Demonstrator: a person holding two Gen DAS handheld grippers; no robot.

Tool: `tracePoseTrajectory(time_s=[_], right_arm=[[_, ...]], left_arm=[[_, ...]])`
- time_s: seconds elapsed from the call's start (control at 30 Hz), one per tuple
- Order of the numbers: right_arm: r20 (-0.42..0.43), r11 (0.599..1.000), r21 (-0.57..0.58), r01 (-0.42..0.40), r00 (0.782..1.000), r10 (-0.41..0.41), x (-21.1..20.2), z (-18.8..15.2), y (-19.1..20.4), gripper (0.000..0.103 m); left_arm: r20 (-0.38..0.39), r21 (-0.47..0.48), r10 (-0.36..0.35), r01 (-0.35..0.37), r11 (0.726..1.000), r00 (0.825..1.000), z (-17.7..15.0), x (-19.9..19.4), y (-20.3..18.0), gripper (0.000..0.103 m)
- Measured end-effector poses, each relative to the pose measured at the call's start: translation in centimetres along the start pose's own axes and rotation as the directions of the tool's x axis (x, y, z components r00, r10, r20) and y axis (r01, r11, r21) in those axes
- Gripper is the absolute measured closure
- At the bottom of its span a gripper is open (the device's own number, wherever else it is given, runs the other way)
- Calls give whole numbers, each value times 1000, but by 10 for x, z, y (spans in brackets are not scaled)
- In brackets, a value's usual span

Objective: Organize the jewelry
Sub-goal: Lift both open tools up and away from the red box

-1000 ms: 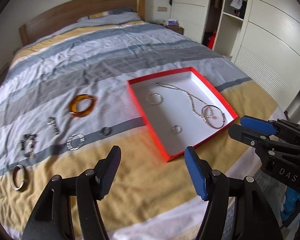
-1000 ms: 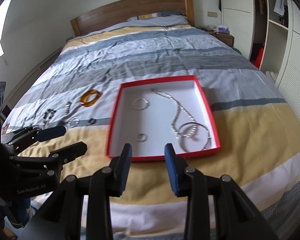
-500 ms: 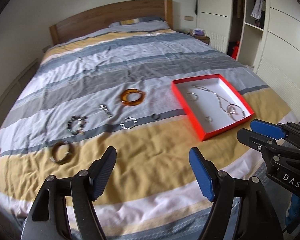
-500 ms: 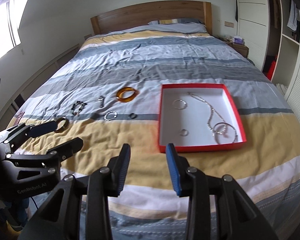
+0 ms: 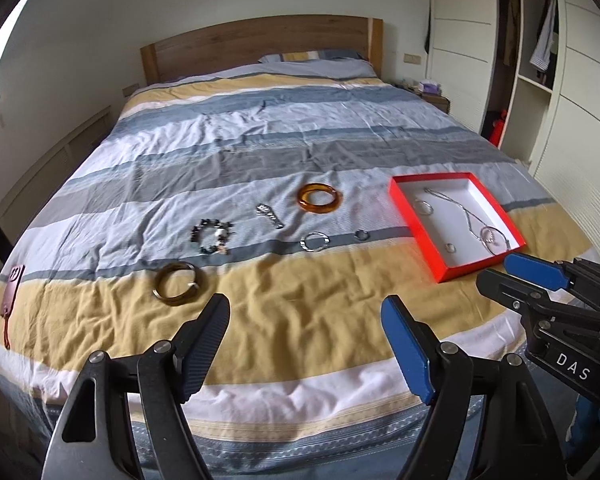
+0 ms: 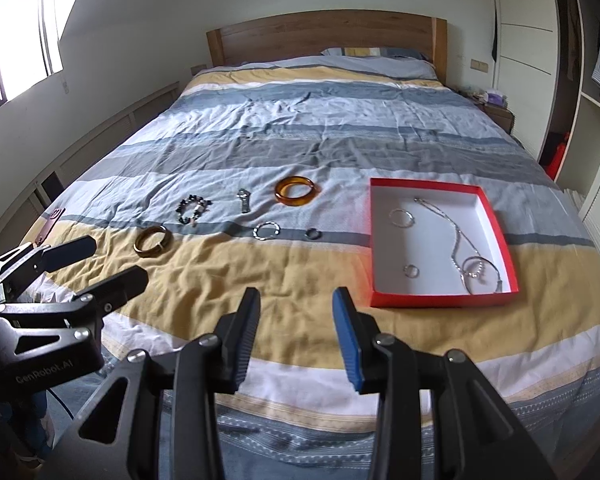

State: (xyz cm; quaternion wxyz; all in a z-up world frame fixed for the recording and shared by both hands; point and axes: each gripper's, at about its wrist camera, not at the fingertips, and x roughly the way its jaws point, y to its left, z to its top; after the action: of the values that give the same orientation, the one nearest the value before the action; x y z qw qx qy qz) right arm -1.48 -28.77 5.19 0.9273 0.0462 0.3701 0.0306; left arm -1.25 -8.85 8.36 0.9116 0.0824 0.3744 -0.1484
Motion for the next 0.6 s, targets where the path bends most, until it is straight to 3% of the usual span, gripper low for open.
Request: tracePoseTrajectory(time_s=[0.13, 0.6], right_arm=[[-12, 999, -18, 26, 1000, -26, -2, -1, 11, 60], [5, 995, -7, 95, 995, -95, -26, -18, 18, 57]], left_arm=[[26, -23, 7, -6, 1000, 1000, -7, -4, 16, 24], [21, -24, -36, 37, 999, 999, -11, 1, 22, 24]])
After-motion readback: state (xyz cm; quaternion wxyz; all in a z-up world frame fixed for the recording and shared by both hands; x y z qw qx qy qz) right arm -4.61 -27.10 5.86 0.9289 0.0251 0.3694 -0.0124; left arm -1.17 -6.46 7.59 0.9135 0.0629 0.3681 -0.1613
